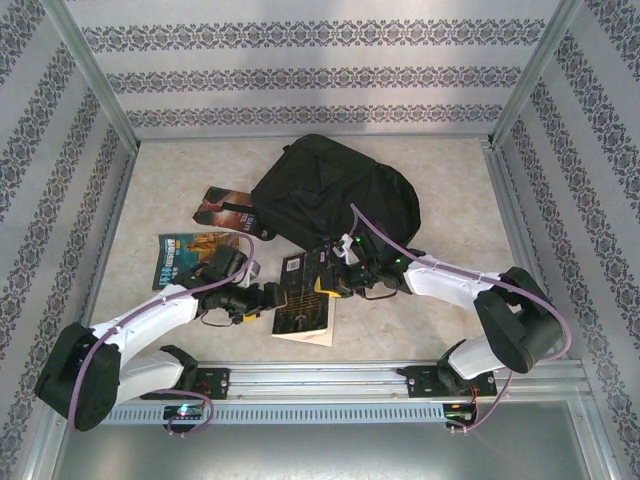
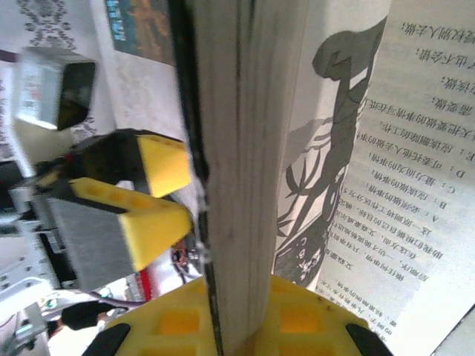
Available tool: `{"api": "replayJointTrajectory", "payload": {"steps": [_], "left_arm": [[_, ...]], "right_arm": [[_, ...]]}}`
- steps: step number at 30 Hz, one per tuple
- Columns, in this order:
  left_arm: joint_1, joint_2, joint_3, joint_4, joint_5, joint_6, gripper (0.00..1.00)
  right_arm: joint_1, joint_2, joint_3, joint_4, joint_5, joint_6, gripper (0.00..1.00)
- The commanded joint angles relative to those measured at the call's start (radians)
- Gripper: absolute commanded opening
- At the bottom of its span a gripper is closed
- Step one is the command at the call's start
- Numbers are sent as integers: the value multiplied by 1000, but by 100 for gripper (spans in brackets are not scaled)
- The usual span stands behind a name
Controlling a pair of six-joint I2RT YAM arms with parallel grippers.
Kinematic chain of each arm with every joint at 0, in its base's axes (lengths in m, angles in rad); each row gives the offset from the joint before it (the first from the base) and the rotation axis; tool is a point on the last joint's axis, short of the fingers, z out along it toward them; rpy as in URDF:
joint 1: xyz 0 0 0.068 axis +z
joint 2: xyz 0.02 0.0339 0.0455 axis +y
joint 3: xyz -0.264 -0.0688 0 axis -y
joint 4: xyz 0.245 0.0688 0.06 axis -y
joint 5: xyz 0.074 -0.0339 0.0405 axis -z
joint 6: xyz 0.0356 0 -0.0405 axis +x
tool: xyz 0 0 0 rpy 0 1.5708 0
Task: Pack the student bag
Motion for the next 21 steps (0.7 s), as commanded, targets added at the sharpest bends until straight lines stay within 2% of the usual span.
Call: {"api": "replayJointTrajectory", "payload": {"steps": [1, 5, 7, 11, 15, 18, 21], "left_arm": [[21, 4, -48, 132, 77, -87, 88], [22, 24, -83, 274, 140, -144, 86], [22, 33, -86, 337, 174, -160, 81], [23, 31, -108, 522, 253, -226, 77], [28, 5, -123, 615, 287, -266, 73], [38, -28, -131, 625, 291, -272, 64], [42, -51, -135, 631, 291, -273, 48]], "right_arm": [[-8, -7, -24, 157, -107, 68, 0], [-10, -8, -44, 201, -117, 96, 0], [-9, -5, -47, 205, -118, 97, 0], [-12, -2, -51, 210, -102, 98, 0], [-15, 3, -49, 215, -95, 98, 0], [-19, 2, -42, 179, -79, 74, 0], [-19, -4, -36, 144, -58, 45, 0]]}}
